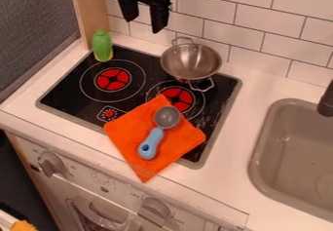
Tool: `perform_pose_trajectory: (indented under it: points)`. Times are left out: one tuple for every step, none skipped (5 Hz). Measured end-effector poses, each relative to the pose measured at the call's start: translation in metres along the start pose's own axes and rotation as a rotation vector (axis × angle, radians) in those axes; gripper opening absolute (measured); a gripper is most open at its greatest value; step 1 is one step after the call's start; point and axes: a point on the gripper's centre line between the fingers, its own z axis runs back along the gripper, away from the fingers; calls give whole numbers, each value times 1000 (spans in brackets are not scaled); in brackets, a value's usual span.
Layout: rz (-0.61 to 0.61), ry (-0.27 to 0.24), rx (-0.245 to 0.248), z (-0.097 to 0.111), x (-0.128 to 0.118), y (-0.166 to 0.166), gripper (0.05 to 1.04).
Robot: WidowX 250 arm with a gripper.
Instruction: Put the blue spoon in between the green bottle and the silver pot
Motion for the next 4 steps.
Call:
perform_pose_trajectory:
  points:
    - [1, 37, -16, -16, -6, -2, 1001]
    - [-16, 74, -34, -25, -40, -21, 1001]
    - [-56, 26, -28, -8, -64, -47, 1001]
    - [-86, 6, -31, -5, -91, -67, 1001]
